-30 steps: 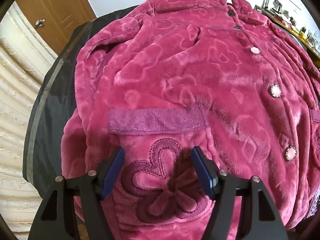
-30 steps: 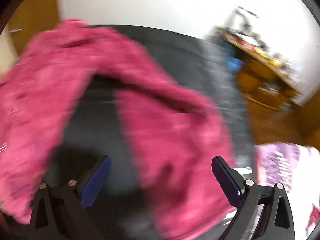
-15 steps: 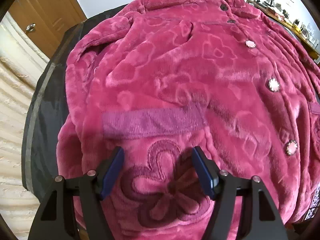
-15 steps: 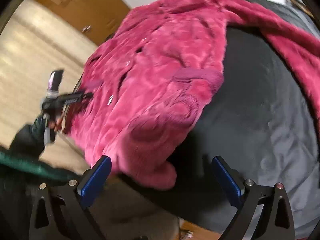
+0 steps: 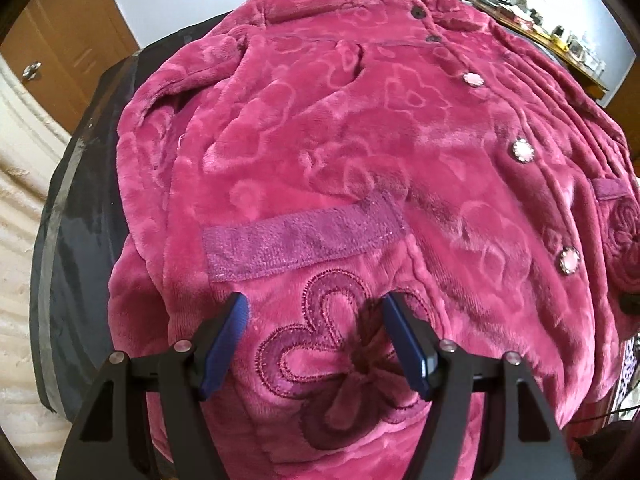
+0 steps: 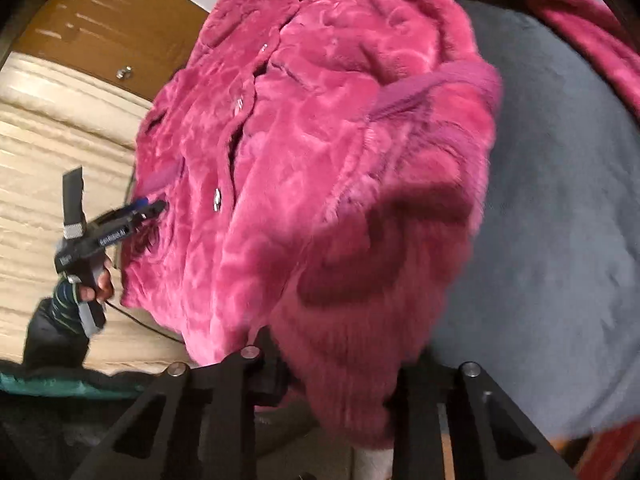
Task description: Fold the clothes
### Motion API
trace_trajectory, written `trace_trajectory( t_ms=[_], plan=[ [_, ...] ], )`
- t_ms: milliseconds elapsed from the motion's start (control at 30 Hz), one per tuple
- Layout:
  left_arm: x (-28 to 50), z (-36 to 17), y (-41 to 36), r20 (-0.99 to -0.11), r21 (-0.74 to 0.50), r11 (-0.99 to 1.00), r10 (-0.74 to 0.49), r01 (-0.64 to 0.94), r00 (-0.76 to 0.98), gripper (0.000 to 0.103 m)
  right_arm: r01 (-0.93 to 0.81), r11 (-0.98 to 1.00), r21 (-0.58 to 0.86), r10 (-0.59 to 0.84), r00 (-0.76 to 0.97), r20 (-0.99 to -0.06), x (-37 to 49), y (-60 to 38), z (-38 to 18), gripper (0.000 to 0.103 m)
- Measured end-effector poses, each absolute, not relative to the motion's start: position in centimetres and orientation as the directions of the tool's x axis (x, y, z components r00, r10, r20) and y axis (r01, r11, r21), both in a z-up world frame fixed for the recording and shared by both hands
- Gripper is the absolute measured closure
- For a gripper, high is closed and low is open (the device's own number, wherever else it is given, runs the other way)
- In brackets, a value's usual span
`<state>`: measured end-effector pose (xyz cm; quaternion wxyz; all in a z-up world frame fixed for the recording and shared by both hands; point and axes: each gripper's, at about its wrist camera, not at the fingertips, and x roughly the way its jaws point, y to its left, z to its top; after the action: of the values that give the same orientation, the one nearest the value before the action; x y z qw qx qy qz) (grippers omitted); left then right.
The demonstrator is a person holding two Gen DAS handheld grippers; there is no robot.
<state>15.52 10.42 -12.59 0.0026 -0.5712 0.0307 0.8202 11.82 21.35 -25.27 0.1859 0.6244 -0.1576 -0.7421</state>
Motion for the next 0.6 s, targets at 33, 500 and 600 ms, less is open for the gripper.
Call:
trace_trajectory(
  t_ms=[33, 500, 600],
  plan=[
    [15.5, -12.7, 10.4, -0.937, 0.043, -0.998, -0.024, -0.047, -0.348, 0.029, 0.081, -0.891, 0.446, -0.453, -0.15, -0.879, 12.4, 21.4, -24.8, 0.078],
    [17.4, -14.2, 7.2, -0.926, 0.085, -0.971, 0.006, -0.223, -0.379, 0.026, -0.007, -1.0, 0.011, -0.009, -0.274, -0.962, 15.5, 21.5, -22.6, 0.072],
    [17.8, -14.7, 7.2, -0.923, 0.097, -0.961, 0.011, -0.26, -0.386, 0.026, 0.06, -0.997, -0.046, 0.021, -0.359, -0.933, 15.2, 18.4, -20.7, 0.035]
  ],
)
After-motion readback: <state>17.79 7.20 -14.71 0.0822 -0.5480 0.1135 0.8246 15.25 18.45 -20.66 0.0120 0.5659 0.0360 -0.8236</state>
